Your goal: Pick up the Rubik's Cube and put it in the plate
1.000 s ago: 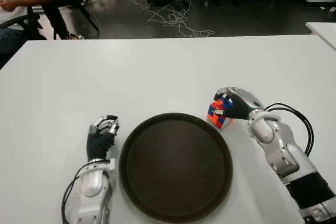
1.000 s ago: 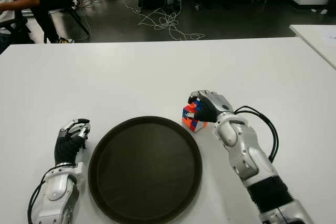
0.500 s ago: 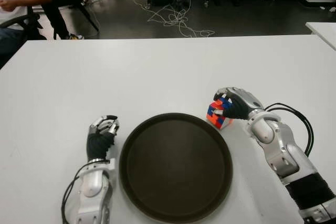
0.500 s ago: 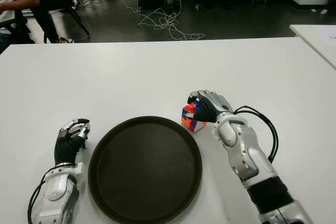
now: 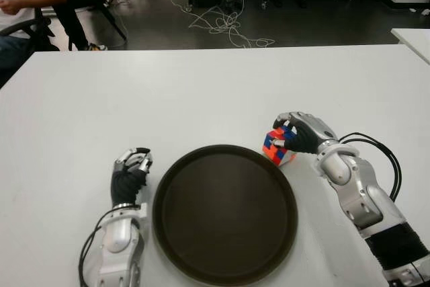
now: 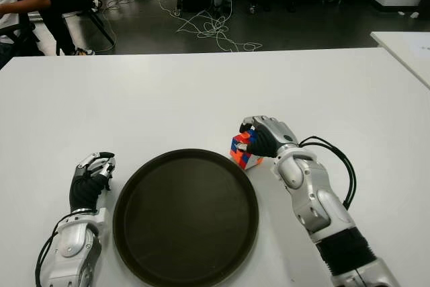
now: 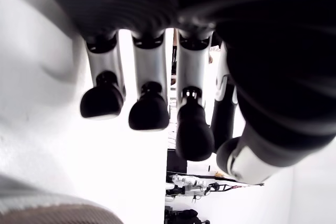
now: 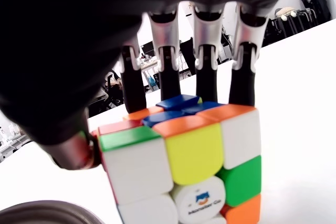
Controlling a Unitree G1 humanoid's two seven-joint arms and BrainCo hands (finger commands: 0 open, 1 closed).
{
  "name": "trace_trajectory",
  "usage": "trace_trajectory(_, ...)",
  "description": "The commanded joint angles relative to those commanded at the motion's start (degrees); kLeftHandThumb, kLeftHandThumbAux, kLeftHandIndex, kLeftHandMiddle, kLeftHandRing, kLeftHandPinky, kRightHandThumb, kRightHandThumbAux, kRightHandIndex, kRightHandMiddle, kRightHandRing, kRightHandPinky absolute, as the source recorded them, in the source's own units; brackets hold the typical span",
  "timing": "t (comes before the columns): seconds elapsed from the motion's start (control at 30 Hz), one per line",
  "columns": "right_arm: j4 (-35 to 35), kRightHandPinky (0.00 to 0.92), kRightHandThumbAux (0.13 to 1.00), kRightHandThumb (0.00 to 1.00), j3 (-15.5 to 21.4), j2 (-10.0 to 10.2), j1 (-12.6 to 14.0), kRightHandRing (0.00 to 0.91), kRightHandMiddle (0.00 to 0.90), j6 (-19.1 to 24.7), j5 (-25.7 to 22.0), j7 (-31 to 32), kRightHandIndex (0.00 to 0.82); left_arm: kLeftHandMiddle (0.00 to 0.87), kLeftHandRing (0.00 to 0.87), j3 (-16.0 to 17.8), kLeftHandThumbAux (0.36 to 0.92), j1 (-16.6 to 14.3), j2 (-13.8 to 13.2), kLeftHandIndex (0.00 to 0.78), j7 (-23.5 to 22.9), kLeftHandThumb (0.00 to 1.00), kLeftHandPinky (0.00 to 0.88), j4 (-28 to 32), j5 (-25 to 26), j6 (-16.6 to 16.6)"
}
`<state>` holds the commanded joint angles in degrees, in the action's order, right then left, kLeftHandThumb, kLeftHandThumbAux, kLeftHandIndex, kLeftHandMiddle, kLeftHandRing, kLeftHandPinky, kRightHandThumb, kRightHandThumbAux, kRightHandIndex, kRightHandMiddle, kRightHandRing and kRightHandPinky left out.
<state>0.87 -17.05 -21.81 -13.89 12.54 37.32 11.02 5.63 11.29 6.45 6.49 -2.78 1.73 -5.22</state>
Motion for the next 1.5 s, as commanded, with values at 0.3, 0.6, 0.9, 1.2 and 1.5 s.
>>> trace_trajectory(0.3, 0.2, 0.749, 0.738, 0.677, 0.0, -0.2, -0.1, 0.734, 0.706, -0.1, 0.1, -0.1, 0.425, 0.776, 0.808, -0.1, 0.706, 0.1, 0.3, 0.443, 0.2, 0.709, 0.808, 0.3, -0.1, 0.0)
trace_trajectory(0.6, 0.1, 0.762, 0.735, 0.678, 0.7, -0.1, -0.3, 0.763, 0.742, -0.1, 1.3, -2.5, 0.429, 0.778, 0.810, 0.2, 0.706, -0.5, 0.2, 0.444, 0.8, 0.709, 0.809, -0.2, -0.2, 1.0)
trace_trajectory(0.9, 0.5, 0.760, 0.732, 0.681, 3.7, 2.3, -0.1, 0.769, 0.747, -2.2, -0.8, -9.5, 0.432, 0.783, 0.812, 0.0, 0.706, -0.6, -0.2, 0.444, 0.3, 0.709, 0.811, -0.5, -0.3, 0.3)
trace_trajectory(1.2, -0.2, 0.786, 0.728, 0.688, 7.6, 4.0, -0.3, 0.792, 0.776, -4.2, -4.2, -13.1, 0.436, 0.784, 0.815, 0.4, 0.706, -0.7, 0.1, 0.444, -0.4, 0.709, 0.820, -1.1, 1.0, -0.4)
trace_trajectory(1.5, -1.6, 0.788, 0.724, 0.694, 9.8, 4.6, -0.5, 0.794, 0.776, -6.7, -5.1, -16.8, 0.437, 0.783, 0.815, 0.4, 0.706, -0.7, 0.1, 0.444, -0.1, 0.708, 0.817, -1.0, 1.1, 0.4)
